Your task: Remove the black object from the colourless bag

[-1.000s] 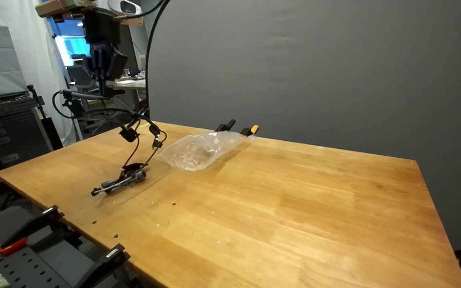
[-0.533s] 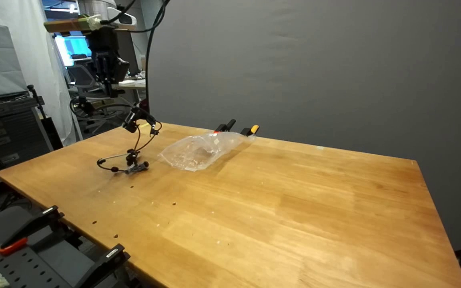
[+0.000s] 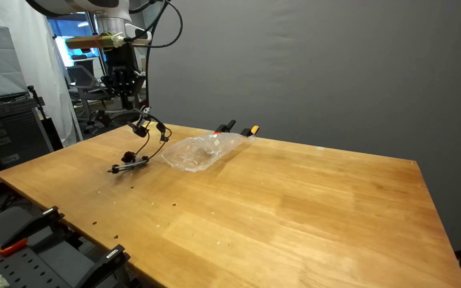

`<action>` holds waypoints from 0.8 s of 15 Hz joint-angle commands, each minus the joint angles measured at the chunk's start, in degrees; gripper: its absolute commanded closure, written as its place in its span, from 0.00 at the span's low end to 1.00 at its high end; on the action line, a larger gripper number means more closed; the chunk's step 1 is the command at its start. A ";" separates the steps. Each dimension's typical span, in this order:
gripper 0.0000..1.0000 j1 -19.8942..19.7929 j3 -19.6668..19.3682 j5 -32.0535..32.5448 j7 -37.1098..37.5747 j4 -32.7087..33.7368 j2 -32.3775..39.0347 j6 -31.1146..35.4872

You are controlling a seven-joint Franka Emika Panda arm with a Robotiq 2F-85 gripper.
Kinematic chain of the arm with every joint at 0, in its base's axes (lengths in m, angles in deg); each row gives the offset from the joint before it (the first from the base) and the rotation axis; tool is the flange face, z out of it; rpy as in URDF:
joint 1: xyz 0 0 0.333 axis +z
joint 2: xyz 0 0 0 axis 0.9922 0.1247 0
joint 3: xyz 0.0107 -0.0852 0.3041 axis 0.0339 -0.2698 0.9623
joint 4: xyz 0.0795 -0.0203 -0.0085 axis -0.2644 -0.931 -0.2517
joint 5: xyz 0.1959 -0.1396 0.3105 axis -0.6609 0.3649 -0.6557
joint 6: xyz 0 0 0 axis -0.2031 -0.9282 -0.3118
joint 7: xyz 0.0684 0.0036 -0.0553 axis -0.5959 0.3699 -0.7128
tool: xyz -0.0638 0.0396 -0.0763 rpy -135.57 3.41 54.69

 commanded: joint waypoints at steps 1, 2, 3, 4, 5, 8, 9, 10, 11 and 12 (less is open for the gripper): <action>0.98 -2.18 -2.54 4.01 -0.62 -3.62 -2.94 2.86; 0.98 -2.90 -3.49 5.49 -0.03 -4.40 -3.24 3.46; 0.98 -3.75 -4.56 7.34 0.42 -5.56 -3.70 4.29; 0.98 -4.48 -5.48 9.01 1.04 -6.06 -3.65 4.58; 0.97 -5.35 -6.51 10.61 1.70 -7.30 -4.04 5.34; 0.58 -7.65 -9.03 14.78 4.20 -9.34 -4.67 6.92; 0.51 -8.40 -9.74 15.72 4.94 -10.01 -4.82 7.73; 0.42 -8.98 -10.25 16.23 5.47 -10.50 -5.40 7.92; 0.35 -9.55 -10.69 16.61 5.89 -11.04 -5.61 8.33; 0.26 -9.90 -10.91 16.36 5.99 -11.31 -6.33 8.15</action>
